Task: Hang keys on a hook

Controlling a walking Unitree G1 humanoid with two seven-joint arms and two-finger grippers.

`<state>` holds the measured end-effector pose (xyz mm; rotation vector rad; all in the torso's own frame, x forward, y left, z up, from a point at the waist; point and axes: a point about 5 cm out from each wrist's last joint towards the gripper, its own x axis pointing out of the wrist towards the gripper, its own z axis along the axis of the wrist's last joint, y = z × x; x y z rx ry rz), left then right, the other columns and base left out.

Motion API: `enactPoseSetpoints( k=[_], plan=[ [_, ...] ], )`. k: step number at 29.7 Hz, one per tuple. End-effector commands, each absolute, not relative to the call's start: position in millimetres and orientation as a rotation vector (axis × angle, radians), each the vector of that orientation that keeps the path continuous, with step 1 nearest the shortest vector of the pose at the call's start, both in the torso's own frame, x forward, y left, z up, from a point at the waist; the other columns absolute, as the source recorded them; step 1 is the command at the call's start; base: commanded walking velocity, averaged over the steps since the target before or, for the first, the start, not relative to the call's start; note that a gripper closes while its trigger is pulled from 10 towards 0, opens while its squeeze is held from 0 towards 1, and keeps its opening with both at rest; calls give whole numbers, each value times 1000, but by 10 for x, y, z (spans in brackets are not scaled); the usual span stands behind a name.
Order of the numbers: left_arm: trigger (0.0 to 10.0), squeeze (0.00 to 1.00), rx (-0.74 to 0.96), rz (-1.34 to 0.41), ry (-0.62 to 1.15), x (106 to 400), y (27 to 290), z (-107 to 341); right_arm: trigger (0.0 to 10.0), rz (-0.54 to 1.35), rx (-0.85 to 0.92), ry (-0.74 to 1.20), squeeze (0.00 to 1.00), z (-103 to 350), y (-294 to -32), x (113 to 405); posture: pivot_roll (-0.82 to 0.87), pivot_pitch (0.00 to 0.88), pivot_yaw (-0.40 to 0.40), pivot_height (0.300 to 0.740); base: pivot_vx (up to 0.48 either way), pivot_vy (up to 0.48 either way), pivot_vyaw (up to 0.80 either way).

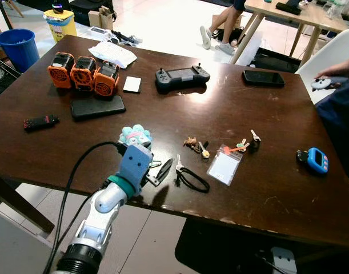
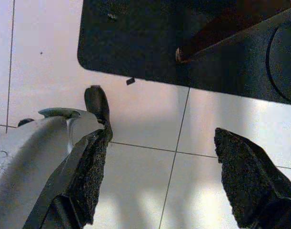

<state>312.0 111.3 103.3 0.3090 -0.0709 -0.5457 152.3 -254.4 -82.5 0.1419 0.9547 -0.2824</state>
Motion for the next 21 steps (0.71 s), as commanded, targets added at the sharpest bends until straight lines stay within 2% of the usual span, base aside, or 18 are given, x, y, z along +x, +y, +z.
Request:
enactPoseSetpoints(
  k=[1, 6, 10, 21],
  plan=[
    [10000, 0, 315, -556, -6, 3081, 1100, 909, 10000, -299, 136, 975, 0, -842, -2582, 1456, 54, 94, -9, 740, 0, 0, 0],
    [10000, 0, 207, -482, 89, 3087, 1204, 819, 10000, -297, 136, 977, 0, -848, -2566, 1455, 52, 94, -5, 740, 0, 0, 0],
    [10000, 0, 142, -462, 92, 3074, 1287, 831, 10000, -299, 138, 980, 0, -852, -2564, 1446, 53, 96, -4, 740, 0, 0, 0],
    [10000, 0, 308, -568, 132, 2970, 1305, 754, 10000, -301, 137, 989, 0, -860, -2567, 1424, 56, 98, -5, 740, 0, 0, 0]
  ],
)
